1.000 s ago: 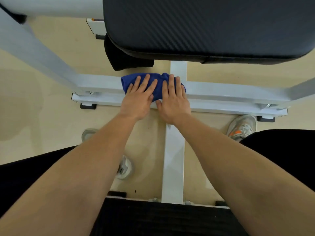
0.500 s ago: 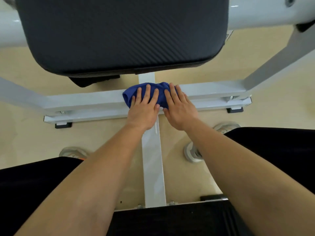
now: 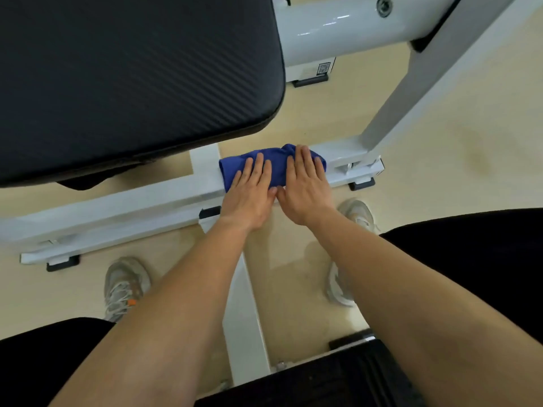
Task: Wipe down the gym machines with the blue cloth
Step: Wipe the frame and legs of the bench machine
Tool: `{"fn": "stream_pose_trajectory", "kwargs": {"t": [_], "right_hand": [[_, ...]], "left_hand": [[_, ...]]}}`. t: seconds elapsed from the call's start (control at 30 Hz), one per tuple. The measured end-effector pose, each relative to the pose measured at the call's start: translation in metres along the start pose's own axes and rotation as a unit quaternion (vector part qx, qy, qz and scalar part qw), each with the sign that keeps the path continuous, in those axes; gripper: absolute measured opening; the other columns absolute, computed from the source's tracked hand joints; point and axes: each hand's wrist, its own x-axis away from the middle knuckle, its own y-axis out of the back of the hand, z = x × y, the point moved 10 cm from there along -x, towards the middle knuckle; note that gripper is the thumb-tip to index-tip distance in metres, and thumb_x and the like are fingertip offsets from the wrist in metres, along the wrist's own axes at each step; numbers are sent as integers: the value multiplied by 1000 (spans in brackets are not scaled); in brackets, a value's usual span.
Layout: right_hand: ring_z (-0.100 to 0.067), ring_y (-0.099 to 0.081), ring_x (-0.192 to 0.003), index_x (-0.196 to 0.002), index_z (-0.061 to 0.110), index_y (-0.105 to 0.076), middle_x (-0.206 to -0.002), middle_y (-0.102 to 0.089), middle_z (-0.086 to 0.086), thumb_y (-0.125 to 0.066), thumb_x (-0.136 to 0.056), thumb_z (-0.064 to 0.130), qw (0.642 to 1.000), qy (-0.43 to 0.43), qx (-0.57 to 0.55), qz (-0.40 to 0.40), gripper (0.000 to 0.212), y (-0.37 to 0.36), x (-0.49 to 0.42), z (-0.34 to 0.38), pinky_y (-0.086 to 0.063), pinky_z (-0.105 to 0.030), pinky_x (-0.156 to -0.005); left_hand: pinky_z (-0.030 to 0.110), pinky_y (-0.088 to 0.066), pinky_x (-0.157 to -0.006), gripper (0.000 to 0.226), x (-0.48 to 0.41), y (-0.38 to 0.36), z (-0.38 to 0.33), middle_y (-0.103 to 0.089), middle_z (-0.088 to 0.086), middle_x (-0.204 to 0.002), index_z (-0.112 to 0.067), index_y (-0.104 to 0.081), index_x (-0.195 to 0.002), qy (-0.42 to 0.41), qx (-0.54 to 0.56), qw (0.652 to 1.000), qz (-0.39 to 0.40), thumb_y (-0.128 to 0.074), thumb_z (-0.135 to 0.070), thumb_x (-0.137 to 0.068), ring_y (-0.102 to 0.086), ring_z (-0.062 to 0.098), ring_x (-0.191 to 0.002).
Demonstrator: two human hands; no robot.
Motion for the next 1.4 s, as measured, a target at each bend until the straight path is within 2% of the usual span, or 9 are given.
{"fn": "stream_pose_trajectory", "kwargs": {"t": [0.13,0.3,0.43,0.63,0.77,0.97,1.1,1.27,1.4], "right_hand": [[-28,9,-153,-157,8,1,-165,12,-12,-29,-105,43,997,66,-25,7,70,-10,0,32,-3,-44,-124],[-23,10,-153,-158,13,5,-165,13,-8,-29,-104,46,993,120,12,-4,72,-15,2,16,0,-41,-125],[-22,9,-153,-159,15,4,-165,12,-7,-28,-102,47,995,93,14,-22,73,-12,-3,-37,-1,-42,-125],[-26,-1,-153,-159,15,-6,-166,1,-10,-43,-98,41,999,27,13,-23,76,-1,-9,-132,-11,-43,-123],[-28,4,-153,-158,7,-6,-165,3,-14,-40,-97,31,999,6,-32,-36,74,0,-12,-113,-2,-42,-124],[-26,10,-153,-158,8,0,-165,10,-13,-36,-95,28,993,116,-1,-21,75,-11,-10,-36,6,-41,-124],[-22,10,-153,-158,12,4,-165,11,-7,-35,-96,30,987,161,18,-19,75,-8,-10,-40,7,-37,-123],[-21,6,-153,-159,14,1,-166,7,-6,-37,-101,30,995,91,-2,-37,71,2,-16,-104,2,-35,-123],[-27,-5,-153,-158,7,-10,-166,-6,-12,-36,-104,33,996,41,18,-75,65,2,-15,-133,-9,-39,-124]], "left_hand": [[42,-4,-123,63,19,-1,28,14,4,-163,-17,7,-156,35,-4,999,-2,-22,-41,-106,9,23,-151],[48,-10,-121,64,21,-3,26,13,4,-164,-18,8,-156,41,-54,998,4,-22,-42,-105,6,30,-151],[47,-5,-121,64,-2,-6,-11,18,1,-163,-19,11,-155,13,-60,998,7,-19,-43,-105,10,30,-150],[44,0,-122,60,-55,-1,-86,16,-4,-163,-22,8,-156,-61,-34,997,8,-16,-42,-105,12,26,-151],[42,-4,-123,57,-49,1,-77,12,-6,-164,-24,4,-157,-75,-27,997,-6,-18,-38,-106,8,23,-151],[44,-8,-122,58,-2,-3,-6,9,-3,-164,-23,2,-157,3,-27,999,-24,-21,-37,-105,5,23,-152],[47,-6,-121,61,3,-8,-4,13,-1,-164,-22,6,-156,30,-43,998,-20,-20,-40,-105,8,27,-151],[45,-4,-122,60,-30,-5,-51,14,-3,-164,-22,6,-156,-2,-33,999,-33,-19,-40,-105,9,26,-151],[44,-9,-123,58,-57,0,-78,4,-3,-165,-24,2,-157,-53,-50,996,-54,-23,-36,-106,1,26,-152]]}}
